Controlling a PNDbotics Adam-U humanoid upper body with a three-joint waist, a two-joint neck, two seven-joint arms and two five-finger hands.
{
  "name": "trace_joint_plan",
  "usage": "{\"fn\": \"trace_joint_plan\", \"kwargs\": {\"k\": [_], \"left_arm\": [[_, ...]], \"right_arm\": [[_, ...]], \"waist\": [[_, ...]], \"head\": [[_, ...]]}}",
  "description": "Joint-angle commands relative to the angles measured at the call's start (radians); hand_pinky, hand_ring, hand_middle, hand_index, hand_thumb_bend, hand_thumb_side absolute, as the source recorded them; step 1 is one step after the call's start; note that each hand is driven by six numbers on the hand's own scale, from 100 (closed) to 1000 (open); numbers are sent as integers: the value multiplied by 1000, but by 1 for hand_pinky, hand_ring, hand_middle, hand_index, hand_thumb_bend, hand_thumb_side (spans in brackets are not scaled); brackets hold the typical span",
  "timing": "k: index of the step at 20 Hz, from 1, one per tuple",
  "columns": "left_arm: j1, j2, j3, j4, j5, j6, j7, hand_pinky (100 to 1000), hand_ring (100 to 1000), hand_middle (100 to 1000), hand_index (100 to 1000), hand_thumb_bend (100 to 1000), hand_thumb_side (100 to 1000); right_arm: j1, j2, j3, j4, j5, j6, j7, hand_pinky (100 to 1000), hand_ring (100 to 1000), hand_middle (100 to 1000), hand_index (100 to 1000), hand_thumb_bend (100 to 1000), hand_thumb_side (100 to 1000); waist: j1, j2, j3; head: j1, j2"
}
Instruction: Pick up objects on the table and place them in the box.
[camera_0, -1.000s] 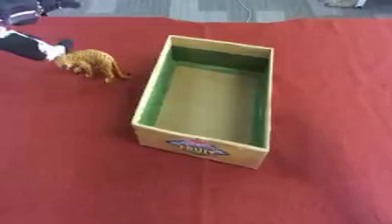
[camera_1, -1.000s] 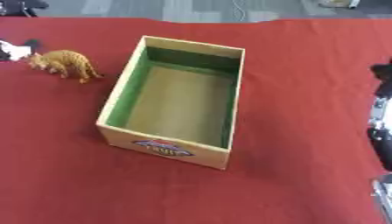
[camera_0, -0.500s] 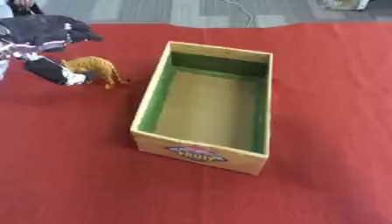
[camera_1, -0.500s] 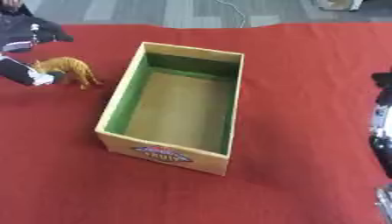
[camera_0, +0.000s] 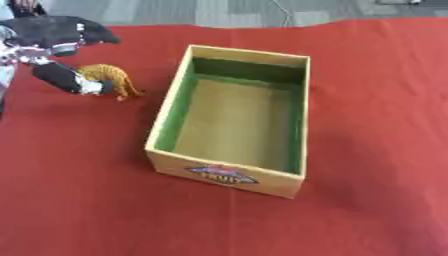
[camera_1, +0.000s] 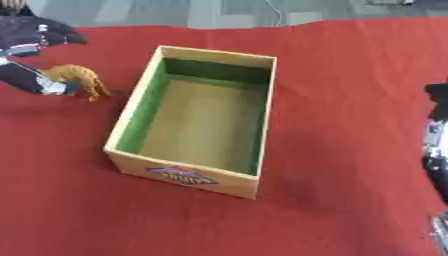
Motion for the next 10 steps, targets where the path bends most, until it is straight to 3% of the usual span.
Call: {"fn": "trace_joint_plan", "kwargs": {"k": [1,10], "left_arm": [[-26,44,18,9,21,-37,-59,1000,1000,934,1000,398,809],[-34,60,44,55,22,-9,-107,1000,1000,887,1000,398,792]], "right_arm": [[-7,-18,-2,-9,4,1,5,859,629,485,812,100,487],[-18,-19,4,-9,8,2,10,862,629,483,811,100,486]], "waist": [[3,-16,-3],[19,0,-27]], "head": [[5,-13],[27,-33]]}}
